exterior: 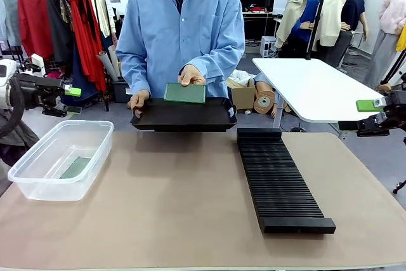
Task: Sort PCBs into racks and boxes based on the side picked up.
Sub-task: Pick up the Blank PCB handed by the Human.
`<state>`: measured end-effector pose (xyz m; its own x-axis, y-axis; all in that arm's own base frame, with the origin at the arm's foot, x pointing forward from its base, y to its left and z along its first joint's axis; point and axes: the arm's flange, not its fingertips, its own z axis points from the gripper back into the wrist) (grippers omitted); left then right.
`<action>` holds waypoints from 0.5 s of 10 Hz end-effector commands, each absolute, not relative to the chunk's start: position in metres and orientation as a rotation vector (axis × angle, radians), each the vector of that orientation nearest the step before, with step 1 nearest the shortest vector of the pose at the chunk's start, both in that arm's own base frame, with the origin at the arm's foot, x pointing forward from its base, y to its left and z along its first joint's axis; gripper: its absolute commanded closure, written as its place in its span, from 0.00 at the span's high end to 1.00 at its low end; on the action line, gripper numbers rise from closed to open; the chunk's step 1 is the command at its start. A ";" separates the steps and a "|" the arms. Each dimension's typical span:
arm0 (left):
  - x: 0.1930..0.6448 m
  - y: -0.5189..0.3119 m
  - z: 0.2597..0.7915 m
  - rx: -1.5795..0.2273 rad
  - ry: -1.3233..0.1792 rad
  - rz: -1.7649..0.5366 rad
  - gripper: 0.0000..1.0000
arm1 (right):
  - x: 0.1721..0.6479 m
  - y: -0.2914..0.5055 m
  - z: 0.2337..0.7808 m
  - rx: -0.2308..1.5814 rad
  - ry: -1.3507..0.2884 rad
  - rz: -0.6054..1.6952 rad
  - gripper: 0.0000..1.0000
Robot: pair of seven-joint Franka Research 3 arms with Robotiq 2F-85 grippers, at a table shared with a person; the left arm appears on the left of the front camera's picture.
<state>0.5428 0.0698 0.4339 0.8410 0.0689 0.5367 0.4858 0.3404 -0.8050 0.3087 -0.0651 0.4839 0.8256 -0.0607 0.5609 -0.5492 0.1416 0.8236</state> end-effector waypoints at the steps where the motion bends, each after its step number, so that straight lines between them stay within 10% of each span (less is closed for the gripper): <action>1: 0.543 0.070 0.435 -1.200 -0.536 -0.293 1.00 | 0.311 -0.066 0.488 1.401 -0.537 0.391 1.00; 5: 0.543 0.070 0.435 -1.200 -0.536 -0.293 1.00 | 0.311 -0.066 0.488 1.401 -0.537 0.391 1.00</action>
